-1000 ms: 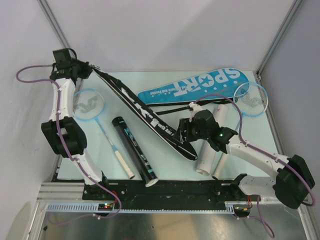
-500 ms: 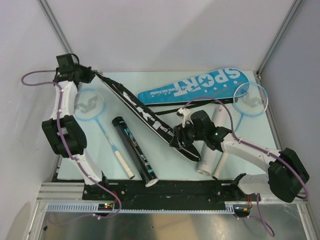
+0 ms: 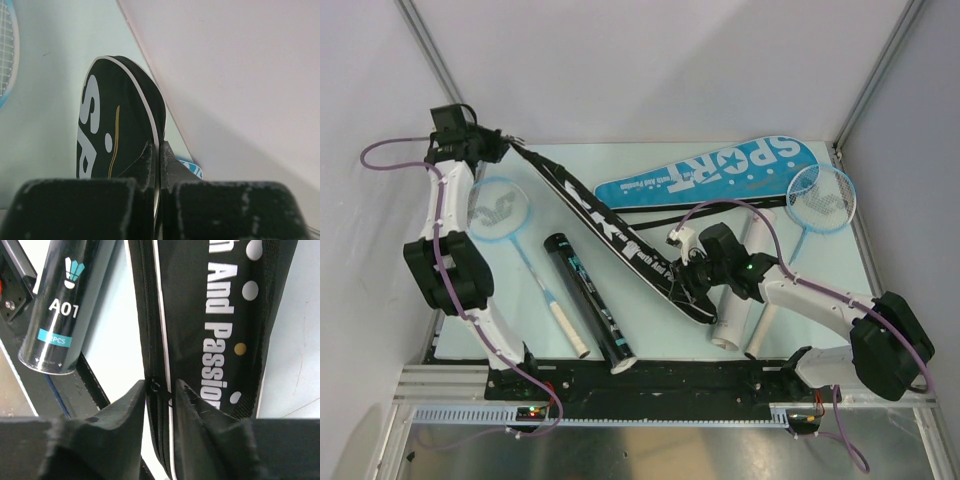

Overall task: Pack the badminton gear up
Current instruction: Zip the racket bag at the center of the board.

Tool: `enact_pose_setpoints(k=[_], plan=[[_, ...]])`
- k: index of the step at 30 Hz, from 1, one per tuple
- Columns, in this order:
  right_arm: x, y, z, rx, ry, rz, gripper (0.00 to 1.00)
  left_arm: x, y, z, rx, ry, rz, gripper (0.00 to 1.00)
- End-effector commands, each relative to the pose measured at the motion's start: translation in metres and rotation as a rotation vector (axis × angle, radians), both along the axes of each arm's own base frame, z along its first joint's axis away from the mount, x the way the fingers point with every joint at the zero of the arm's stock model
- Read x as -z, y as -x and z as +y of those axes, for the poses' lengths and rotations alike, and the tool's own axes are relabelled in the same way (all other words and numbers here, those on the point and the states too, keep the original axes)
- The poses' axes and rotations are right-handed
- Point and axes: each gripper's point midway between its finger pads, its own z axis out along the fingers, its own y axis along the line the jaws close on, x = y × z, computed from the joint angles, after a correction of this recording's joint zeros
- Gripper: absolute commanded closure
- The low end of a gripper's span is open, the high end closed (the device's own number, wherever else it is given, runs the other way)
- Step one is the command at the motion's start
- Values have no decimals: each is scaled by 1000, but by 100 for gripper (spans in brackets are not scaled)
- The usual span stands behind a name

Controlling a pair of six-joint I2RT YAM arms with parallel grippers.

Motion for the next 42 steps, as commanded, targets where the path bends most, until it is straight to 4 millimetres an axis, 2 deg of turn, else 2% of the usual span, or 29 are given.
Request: enact_pose_setpoints(k=[1,3,6,10,14,22,26,29,32,37,42], plan=[[3,9,-6,-43,20,7,74,-81,-8,5,-17,-43,-216,100],[1,9,-6,-42,16,1,91,-80,-9,6,-18,-44,-213,100],[-5,9,-7,-46,-7,-6,99,-76,-10,8,-24,-52,-206,100],[-12,7,-14,-23,-31,-16,100,-73,-12,14,-44,-81,-200,100],[-10,8,-28,37,0,25,100,-73,-14,25,-79,-130,-195,100],[2,39,-47,-19,76,128,100,-81,-20,38,-111,-204,-211,100],[0,46,-46,-48,66,159,100,-87,-25,39,-112,-218,-226,100],[-15,40,-41,-23,39,183,100,-90,-26,43,-120,-238,-229,100],[-30,43,-36,-59,13,226,100,-90,-28,44,-121,-251,-230,100],[-21,49,-48,-31,88,274,100,-86,-32,47,-123,-260,-224,100],[-17,51,-49,-15,103,313,100,-87,-36,47,-123,-273,-227,100]])
